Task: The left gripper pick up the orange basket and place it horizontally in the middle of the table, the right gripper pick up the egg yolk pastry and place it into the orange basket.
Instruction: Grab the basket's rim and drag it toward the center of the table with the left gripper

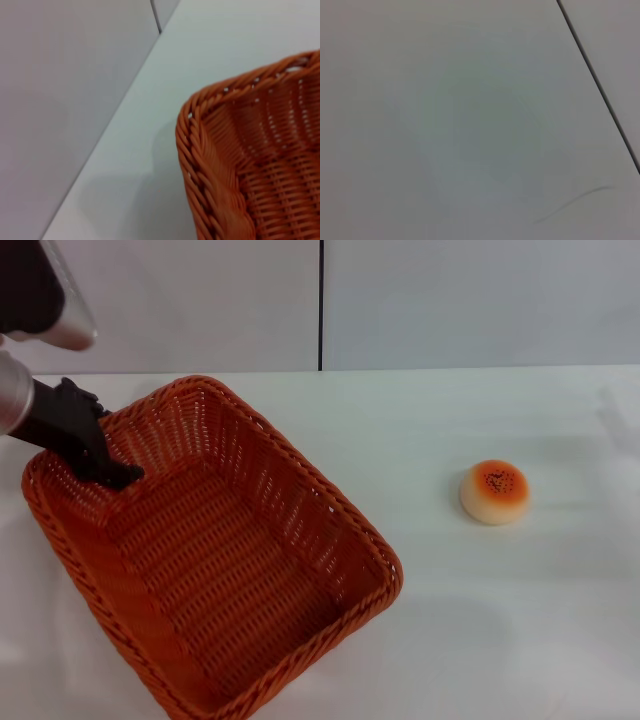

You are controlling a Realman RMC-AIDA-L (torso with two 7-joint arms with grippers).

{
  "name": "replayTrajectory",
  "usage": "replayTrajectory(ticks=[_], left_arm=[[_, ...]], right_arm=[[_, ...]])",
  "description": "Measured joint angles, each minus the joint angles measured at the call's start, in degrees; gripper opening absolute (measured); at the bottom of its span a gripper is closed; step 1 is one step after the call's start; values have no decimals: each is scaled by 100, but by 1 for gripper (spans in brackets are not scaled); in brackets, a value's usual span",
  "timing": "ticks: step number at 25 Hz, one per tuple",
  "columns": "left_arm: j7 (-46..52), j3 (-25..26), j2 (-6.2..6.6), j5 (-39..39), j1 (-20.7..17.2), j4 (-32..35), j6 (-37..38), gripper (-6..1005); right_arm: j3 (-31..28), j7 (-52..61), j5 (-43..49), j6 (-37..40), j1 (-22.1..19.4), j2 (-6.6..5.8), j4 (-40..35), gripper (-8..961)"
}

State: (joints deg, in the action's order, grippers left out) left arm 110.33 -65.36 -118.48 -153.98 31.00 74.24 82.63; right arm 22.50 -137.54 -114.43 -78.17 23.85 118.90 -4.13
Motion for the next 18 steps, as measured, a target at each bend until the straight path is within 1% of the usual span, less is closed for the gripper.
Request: replayTrajectory(ticks=[3,11,14,18], left_arm=[[73,-132,1,-130,60,-80,-45,726],[181,-225,-5,-202,120,-81,-39,725],[325,-427,-8,-275,109,-82,-160,725],[423,-605,-17,-523,122,-155,-273,600]], right_arm=[[0,-2,0,4,-21,2,0,693],[-2,-4,0,41,-40,2,0,692],[-7,-5,0,58,-45,1,0,691],[-9,-7,0,56,-54,-6,-6,691]])
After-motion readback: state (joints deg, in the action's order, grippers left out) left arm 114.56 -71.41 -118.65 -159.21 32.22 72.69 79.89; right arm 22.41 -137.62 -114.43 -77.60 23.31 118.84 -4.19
